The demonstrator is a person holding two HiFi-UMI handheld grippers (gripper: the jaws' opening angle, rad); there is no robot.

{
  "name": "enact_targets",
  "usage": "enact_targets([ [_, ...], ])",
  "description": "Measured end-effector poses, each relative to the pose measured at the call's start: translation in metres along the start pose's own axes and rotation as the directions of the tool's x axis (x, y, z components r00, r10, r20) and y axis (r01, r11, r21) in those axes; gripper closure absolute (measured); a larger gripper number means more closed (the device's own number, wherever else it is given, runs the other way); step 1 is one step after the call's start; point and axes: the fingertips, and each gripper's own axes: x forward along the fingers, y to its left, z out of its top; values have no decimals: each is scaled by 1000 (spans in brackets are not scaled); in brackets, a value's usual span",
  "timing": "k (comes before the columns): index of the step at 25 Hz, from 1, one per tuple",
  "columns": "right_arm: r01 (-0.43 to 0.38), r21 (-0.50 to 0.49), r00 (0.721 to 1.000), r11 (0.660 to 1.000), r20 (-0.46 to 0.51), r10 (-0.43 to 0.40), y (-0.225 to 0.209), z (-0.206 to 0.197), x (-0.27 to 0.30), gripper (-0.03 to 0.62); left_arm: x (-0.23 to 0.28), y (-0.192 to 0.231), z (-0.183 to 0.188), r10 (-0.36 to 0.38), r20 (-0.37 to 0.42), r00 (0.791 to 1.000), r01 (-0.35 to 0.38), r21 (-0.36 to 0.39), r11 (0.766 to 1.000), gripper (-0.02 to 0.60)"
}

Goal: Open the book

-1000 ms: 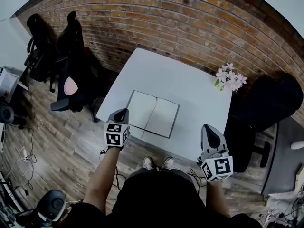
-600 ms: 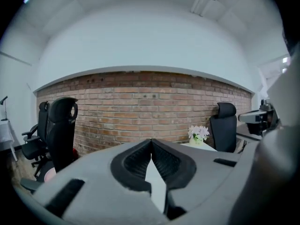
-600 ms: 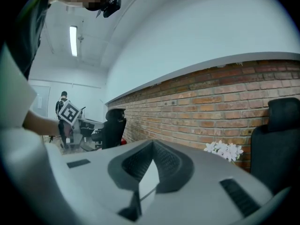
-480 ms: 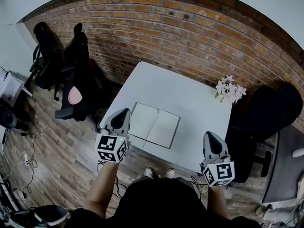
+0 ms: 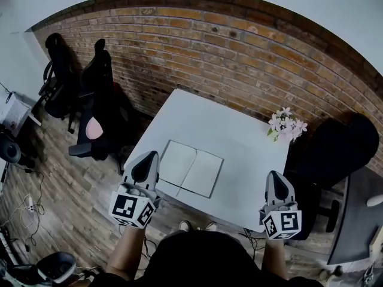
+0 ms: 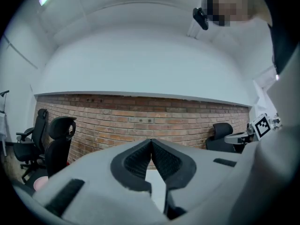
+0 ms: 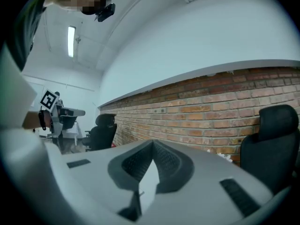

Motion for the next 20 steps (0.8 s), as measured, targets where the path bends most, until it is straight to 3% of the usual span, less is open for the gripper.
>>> enact_targets([
  [8,69,10,997,998,14,-69,-32,3,-10,583,-21,-17,26,25,110,994,-32,61,998,557],
  [12,83,11,996,996,22,-83,-38,8,-13,583,-25,-16,25,38,118,992,-49,90,995,557],
  [20,89,4,994,996,63,-90,-41,27,-17,583,-30,-16,20,40,133,990,-51,79,996,557],
])
